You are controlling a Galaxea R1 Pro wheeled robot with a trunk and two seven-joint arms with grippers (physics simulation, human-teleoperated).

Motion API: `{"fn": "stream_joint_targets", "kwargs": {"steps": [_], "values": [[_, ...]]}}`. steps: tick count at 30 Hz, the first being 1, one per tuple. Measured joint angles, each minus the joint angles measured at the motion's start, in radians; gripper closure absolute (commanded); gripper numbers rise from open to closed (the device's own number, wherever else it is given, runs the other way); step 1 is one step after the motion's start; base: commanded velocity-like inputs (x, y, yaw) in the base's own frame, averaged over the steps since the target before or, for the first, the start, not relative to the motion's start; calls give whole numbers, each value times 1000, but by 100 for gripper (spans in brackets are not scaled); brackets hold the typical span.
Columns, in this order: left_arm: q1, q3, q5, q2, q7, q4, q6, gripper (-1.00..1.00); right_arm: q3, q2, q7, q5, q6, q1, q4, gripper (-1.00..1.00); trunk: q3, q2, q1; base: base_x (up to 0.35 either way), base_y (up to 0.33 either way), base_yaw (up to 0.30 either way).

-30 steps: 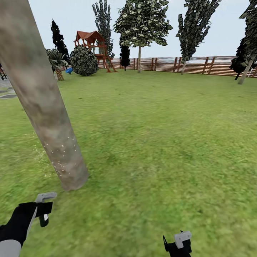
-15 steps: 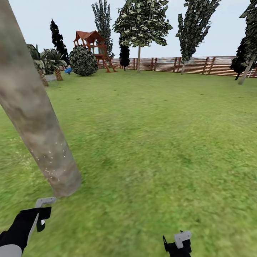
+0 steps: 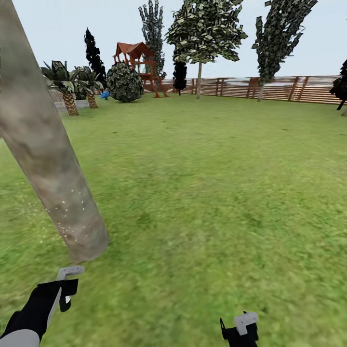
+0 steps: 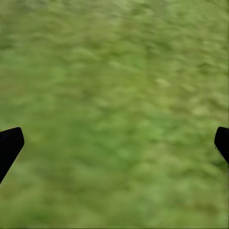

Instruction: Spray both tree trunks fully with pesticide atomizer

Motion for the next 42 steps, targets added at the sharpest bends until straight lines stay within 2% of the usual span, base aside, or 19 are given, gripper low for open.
{"fn": "stream_joint_targets", "kwargs": {"steps": [16,27,42], "values": [[0,4,0,3,0,0,1,100,0,-1,0,0,0,0,0,-100,0,0,0,274,-158,17],[0,4,0,3,0,0,0,100,0,0,0,0,0,0,0,-100,0,0,0,101,-258,262],[0,4,-1,5,3,0,1,100,0,0,0,0,0,0,1,-100,0,0,0,262,-172,278]]}}
